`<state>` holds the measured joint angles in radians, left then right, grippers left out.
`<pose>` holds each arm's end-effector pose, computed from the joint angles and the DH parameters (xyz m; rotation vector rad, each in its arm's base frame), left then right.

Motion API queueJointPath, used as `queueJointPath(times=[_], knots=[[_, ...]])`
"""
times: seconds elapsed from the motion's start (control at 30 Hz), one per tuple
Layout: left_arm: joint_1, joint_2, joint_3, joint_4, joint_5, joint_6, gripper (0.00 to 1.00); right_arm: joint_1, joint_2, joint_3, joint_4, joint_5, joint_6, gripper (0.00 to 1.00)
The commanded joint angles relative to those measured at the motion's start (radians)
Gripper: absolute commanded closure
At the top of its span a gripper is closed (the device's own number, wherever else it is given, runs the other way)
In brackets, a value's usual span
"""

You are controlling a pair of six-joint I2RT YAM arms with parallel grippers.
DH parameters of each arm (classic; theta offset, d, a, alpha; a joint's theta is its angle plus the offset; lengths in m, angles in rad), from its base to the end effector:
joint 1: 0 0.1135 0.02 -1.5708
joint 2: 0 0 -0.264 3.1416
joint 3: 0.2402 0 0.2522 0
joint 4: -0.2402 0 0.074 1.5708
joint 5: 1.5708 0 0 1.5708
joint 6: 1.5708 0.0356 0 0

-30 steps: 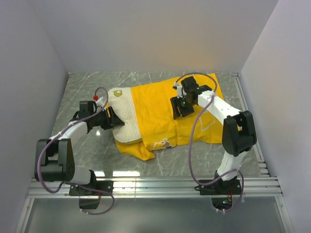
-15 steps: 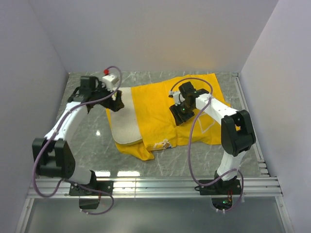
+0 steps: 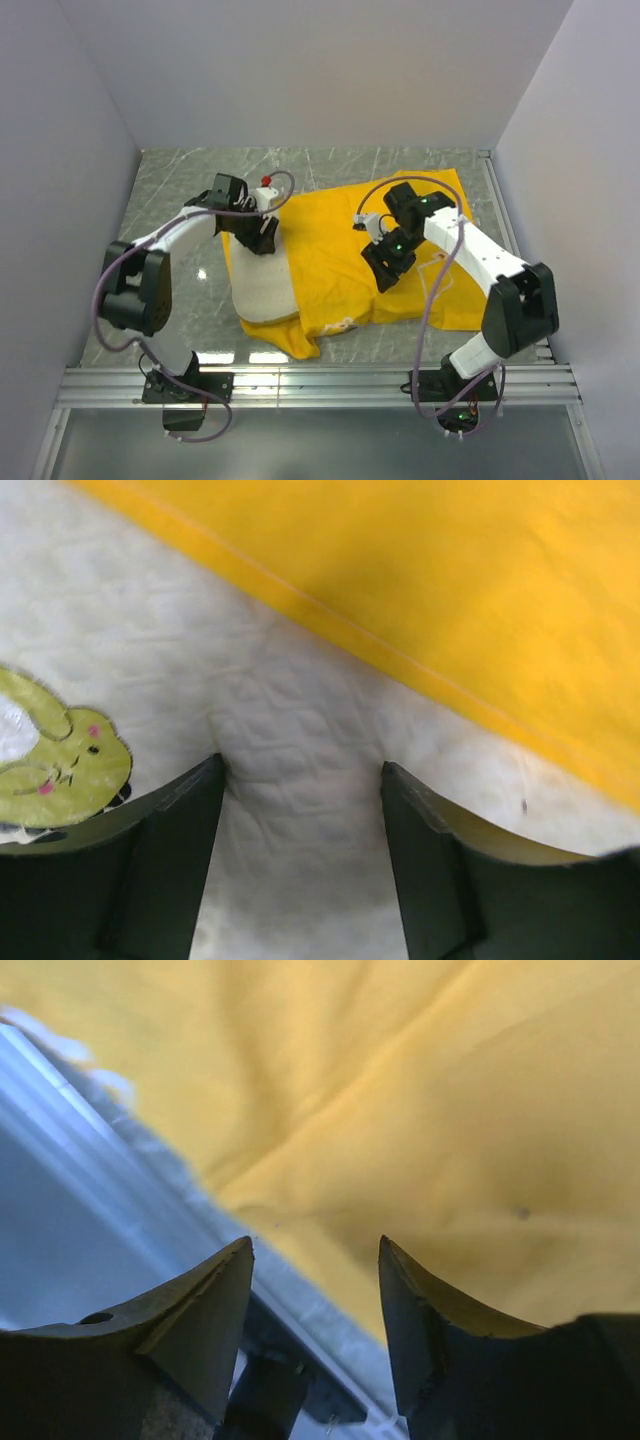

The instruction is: Put the pillow into the pillowcase

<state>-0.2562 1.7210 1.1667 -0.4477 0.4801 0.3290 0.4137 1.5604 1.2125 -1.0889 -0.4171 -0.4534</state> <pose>0.3404 -0.1062 0.2077 0.8920 2.3411 -0.5847 0.2526 0.1267 0.2448 -1.2720 2.6485 0.6177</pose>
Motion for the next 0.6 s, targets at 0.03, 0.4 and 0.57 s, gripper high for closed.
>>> queueJointPath(times=[0.03, 0.4, 0.57], knots=[[0.036, -0.178, -0.082, -0.285, 0.150, 0.197, 0.29, -0.026, -0.167, 0.208, -0.076, -0.056, 0.007, 0.36], [0.100, -0.106, 0.105, -0.132, 0.071, 0.041, 0.16, -0.036, 0.229, 0.465, 0.322, 0.094, 0.206, 0.35], [0.097, 0.018, 0.116, -0.163, 0.089, 0.093, 0.22, -0.036, 0.332, 0.388, 0.359, 0.057, 0.225, 0.39]])
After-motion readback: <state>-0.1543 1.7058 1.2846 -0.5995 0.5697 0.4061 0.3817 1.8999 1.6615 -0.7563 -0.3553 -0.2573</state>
